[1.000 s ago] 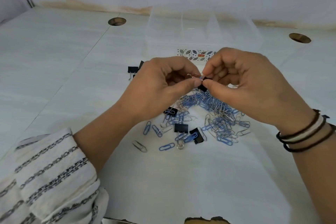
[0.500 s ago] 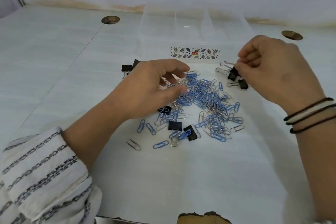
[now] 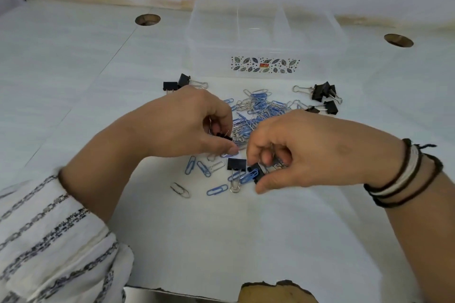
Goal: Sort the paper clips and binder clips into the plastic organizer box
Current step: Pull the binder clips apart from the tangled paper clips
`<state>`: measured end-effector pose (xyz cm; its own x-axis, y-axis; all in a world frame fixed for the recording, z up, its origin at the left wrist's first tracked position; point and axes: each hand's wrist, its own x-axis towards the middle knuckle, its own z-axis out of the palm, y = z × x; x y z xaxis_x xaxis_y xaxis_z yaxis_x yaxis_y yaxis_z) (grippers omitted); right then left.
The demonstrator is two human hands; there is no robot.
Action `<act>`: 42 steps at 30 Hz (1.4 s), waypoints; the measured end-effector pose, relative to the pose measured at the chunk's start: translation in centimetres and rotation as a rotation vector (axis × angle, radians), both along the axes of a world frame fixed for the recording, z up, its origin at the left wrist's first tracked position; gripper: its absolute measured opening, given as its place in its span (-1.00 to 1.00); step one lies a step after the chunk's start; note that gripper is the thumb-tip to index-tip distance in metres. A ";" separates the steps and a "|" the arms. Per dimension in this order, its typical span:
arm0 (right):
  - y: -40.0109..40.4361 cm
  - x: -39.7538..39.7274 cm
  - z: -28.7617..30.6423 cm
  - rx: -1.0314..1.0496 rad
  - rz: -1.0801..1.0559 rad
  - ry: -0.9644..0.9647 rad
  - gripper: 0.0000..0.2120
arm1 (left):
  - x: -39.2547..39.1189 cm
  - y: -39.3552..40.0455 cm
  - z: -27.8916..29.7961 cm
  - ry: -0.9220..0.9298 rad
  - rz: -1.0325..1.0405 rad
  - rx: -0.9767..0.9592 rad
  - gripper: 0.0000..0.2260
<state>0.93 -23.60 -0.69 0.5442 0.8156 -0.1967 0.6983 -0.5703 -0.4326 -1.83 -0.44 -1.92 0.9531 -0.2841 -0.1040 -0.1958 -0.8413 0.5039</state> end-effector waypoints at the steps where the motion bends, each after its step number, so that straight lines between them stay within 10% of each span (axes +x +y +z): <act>1: 0.0 0.0 -0.1 0.003 0.012 -0.010 -0.68 | -0.1 0.0 0.0 -0.010 -0.003 -0.014 -0.79; 8: -1.1 0.5 1.0 0.171 -0.079 -0.036 -0.73 | -0.1 0.1 0.6 -0.175 0.100 -0.356 -0.83; 16: -1.5 1.1 1.5 0.329 -0.161 -0.147 -0.80 | 0.0 -0.1 -0.6 -0.137 -0.008 0.001 -0.65; 26: -5.5 4.6 1.3 0.016 -0.618 -0.302 -0.77 | 0.2 0.0 -0.6 -0.154 0.024 -0.098 -0.79; 36: -0.3 0.5 0.8 0.199 -0.194 -0.079 -0.51 | 0.4 0.0 -0.8 -0.164 0.053 0.049 -0.76; 42: 1.0 0.2 -0.5 0.307 -0.104 -0.089 -0.92 | 0.5 -0.1 -0.3 -0.174 0.183 -0.334 -0.81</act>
<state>1.17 -22.60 -1.17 0.6320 0.7683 0.1014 0.6855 -0.4931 -0.5357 -1.30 -0.56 -2.17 0.9863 -0.0992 0.1320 -0.1643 -0.6659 0.7277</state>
